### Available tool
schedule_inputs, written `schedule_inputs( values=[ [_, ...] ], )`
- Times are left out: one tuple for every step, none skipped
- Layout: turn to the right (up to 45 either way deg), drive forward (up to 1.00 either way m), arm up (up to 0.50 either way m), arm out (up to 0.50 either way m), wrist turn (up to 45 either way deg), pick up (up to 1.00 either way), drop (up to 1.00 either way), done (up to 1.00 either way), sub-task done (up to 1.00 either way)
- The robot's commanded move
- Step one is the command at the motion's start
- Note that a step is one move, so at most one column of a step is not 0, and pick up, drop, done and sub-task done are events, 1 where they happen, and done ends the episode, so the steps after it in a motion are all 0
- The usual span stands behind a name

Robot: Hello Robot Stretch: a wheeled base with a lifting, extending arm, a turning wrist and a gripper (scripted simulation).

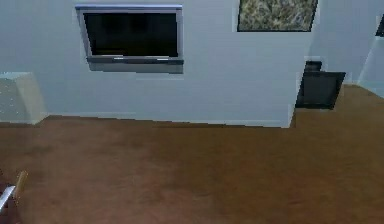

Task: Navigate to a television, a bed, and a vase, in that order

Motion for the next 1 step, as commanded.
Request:
schedule_inputs(
  values=[
    [0.0, 0.45, 0.00, 0.00, 0.0, 0.00, 0.00, 0.00, 0.00]
  ],
)
